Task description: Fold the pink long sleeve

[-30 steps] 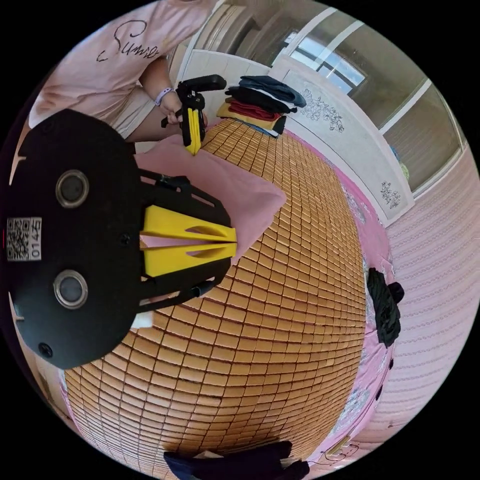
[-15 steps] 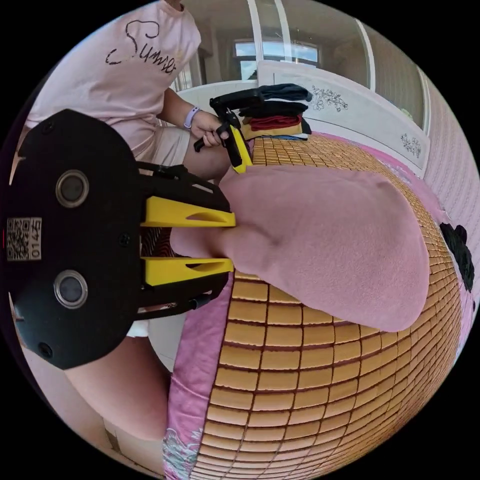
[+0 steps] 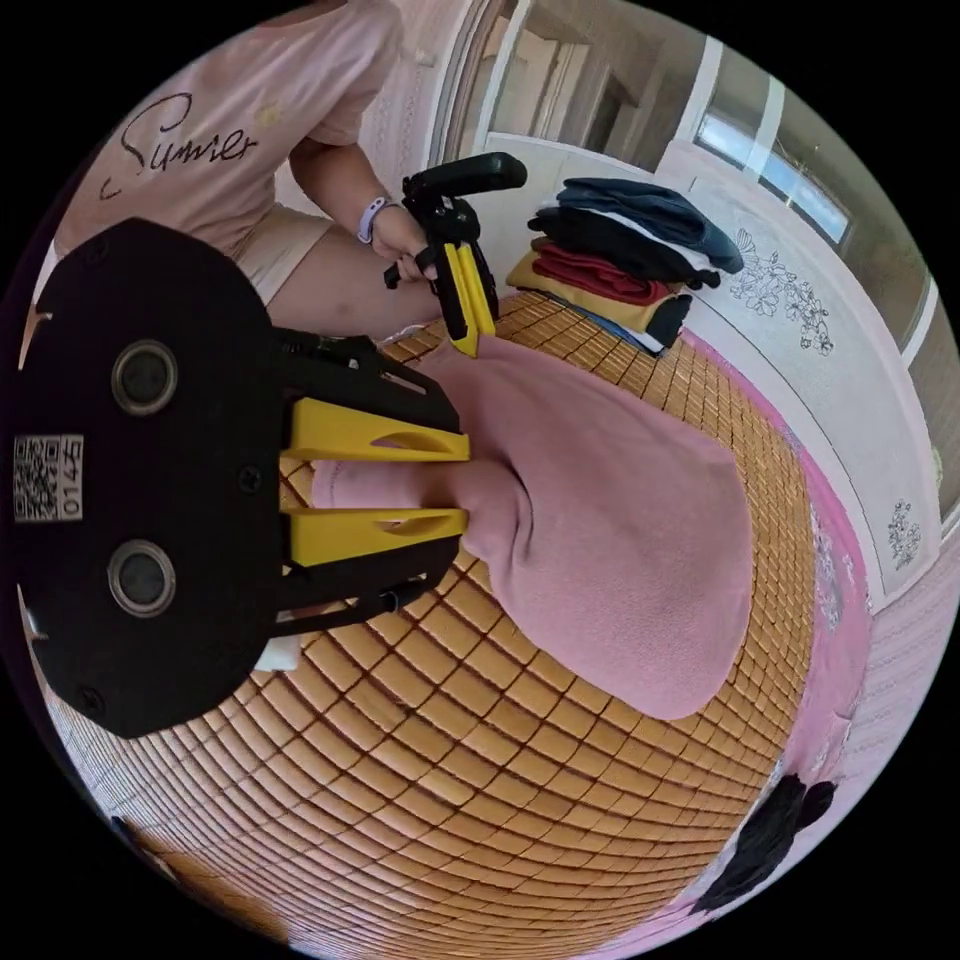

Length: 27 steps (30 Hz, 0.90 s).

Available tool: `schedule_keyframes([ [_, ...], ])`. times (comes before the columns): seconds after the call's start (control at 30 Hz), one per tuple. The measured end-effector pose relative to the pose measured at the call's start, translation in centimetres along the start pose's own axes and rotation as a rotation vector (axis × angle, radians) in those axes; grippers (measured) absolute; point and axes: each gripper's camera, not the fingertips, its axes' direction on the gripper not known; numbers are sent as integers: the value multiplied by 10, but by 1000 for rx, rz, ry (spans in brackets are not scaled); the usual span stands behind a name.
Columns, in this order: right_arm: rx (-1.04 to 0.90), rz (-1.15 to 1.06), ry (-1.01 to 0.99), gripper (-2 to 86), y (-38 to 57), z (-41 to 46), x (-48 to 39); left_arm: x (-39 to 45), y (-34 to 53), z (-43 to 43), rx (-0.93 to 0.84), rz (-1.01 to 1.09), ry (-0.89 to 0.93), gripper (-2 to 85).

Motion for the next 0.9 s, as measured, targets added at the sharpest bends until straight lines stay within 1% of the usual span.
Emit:
schedule_keyframes([
  [0.03,-1,-62,23,74,-42,11,-14,-18,-10,2,55,-47,-82,49],
  [0.07,3,-91,41,75,-64,16,-22,-33,-21,-1,133,-99,-171,50],
  [0.1,20,-136,79,77,-107,26,-38,-38,-27,-4,186,-113,-226,50],
  [0.13,21,-152,114,81,-147,38,-51,-44,-39,-11,291,-105,-341,53],
  [0.17,18,-140,133,82,-165,43,-56,-50,-51,-18,357,-118,-424,53],
  [0.23,-24,-75,210,80,-213,58,-64,-59,-70,-29,391,-147,-417,49],
  [0.3,-19,-70,201,75,-219,56,-67,-60,-78,-39,436,-135,-389,45],
  [0.37,-3,-101,161,73,-204,46,-66,-55,-74,-43,471,-106,-346,39],
  [0.4,6,-126,141,72,-183,38,-63,-53,-72,-42,467,-100,-321,38],
  [0.47,12,-166,134,71,-138,23,-54,-40,-64,-30,408,-37,-190,39],
  [0.5,18,-168,147,70,-101,10,-45,-34,-62,-25,389,-23,-164,39],
  [0.6,47,-104,209,65,9,-34,-13,9,-51,-2,300,101,-19,40],
  [0.63,59,-52,241,64,55,-57,2,34,-48,8,264,183,45,41],
  [0.67,70,-14,261,64,78,-70,10,62,-48,18,225,289,135,42],
  [0.7,101,79,318,65,123,-97,26,76,-48,23,208,356,194,42],
  [0.73,135,191,389,67,167,-125,42,105,-49,31,185,462,310,45],
  [0.77,152,248,424,70,189,-140,49,131,-52,40,164,523,396,48],
  [0.83,238,448,582,93,268,-195,72,175,-60,55,125,608,474,51],
  [0.9,314,559,690,115,315,-230,83,221,-69,69,99,689,513,59],
])
